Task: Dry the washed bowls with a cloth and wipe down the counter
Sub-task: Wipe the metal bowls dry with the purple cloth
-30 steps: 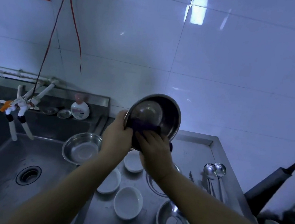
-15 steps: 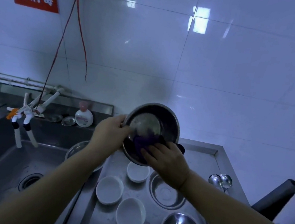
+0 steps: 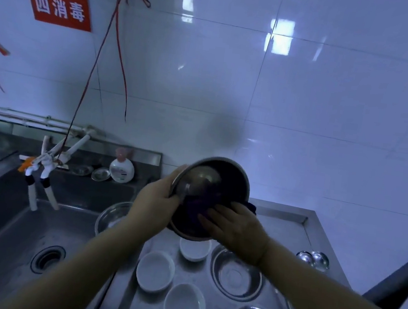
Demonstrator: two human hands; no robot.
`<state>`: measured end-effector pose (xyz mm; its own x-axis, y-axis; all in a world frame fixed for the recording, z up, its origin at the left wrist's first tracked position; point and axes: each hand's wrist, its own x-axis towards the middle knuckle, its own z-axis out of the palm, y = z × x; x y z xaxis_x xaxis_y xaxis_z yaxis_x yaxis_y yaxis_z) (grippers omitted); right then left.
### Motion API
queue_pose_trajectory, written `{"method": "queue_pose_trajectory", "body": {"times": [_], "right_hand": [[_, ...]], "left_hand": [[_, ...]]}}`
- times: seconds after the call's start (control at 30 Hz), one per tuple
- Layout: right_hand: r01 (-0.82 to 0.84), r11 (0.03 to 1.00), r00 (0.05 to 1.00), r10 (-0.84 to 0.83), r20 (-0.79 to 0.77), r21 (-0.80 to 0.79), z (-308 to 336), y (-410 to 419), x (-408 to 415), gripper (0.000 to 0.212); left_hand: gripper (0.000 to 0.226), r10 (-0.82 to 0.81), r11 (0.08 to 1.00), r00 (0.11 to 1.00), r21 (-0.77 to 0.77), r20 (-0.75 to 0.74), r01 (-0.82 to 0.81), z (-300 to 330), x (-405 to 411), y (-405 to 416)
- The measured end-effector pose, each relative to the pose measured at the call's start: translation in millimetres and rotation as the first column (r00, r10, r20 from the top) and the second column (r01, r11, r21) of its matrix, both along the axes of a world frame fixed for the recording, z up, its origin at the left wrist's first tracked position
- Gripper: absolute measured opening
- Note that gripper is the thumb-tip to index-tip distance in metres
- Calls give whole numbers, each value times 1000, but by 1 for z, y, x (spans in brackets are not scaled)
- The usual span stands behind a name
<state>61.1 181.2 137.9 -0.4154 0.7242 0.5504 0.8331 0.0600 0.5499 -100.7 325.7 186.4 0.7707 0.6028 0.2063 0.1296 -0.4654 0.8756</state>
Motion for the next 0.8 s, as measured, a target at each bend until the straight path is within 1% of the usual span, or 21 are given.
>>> {"method": "queue_pose_trajectory", "body": {"times": [0.07, 0.1, 0.17, 0.23, 0.27, 0.33, 0.43, 0.5, 0.53, 0.57, 0.63, 0.7, 0.73, 0.77, 0.8], "right_hand": [[-16, 1000, 997, 18, 81, -19, 12, -3, 16, 23], [-4, 1000, 996, 4, 91, -2, 16, -1, 20, 22], [49, 997, 998, -52, 47, 63, 18, 5, 20, 21], [116, 986, 992, -110, -55, 119, 13, 10, 11, 23], [143, 981, 985, -128, -117, 129, 8, 12, 3, 25], [170, 980, 955, -140, -260, 98, -5, 17, -15, 30], [194, 979, 863, -142, -484, 57, -20, 28, -48, 35], [201, 977, 802, -122, -585, 72, -23, 34, -61, 35], [193, 978, 807, -111, -580, 81, -23, 35, -61, 34], [172, 981, 839, -100, -535, 86, -23, 32, -58, 32], [93, 994, 929, -65, -364, 60, -23, 22, -44, 26], [13, 1000, 989, -12, -148, 8, -18, 10, -25, 21], [-10, 1000, 998, 9, -66, -9, -14, 6, -16, 20], [-18, 1000, 1000, 17, -20, -10, -10, 4, -9, 19], [-13, 1000, 1000, 13, -5, 2, -5, 4, -4, 19]], "left_hand": [[64, -41, 996, 996, 75, -85, 47, 10, -2, 7], [65, -46, 994, 995, 93, -93, 54, 15, -2, 8], [63, -20, 994, 999, 106, -30, 23, 19, 0, 7], [58, 52, 996, 997, 70, 48, -55, 15, 3, 2], [57, 96, 994, 993, 42, 63, -99, 11, 5, 0], [57, 172, 985, 982, -28, 74, -170, 1, 8, -5], [53, 228, 968, 966, -132, 119, -213, -8, 12, -11], [49, 224, 969, 968, -135, 117, -208, -8, 14, -13], [48, 209, 973, 972, -128, 112, -194, -7, 13, -11], [48, 179, 978, 979, -128, 102, -166, -4, 11, -7], [50, 79, 989, 996, -126, 48, -72, 5, 5, 6], [59, -44, 995, 996, -88, -71, 38, 18, -1, 15], [63, -79, 995, 990, -70, -118, 71, 23, -2, 17], [64, -83, 995, 987, -64, -134, 75, 25, -2, 17], [61, -56, 996, 993, -72, -108, 48, 26, 0, 15]]}}
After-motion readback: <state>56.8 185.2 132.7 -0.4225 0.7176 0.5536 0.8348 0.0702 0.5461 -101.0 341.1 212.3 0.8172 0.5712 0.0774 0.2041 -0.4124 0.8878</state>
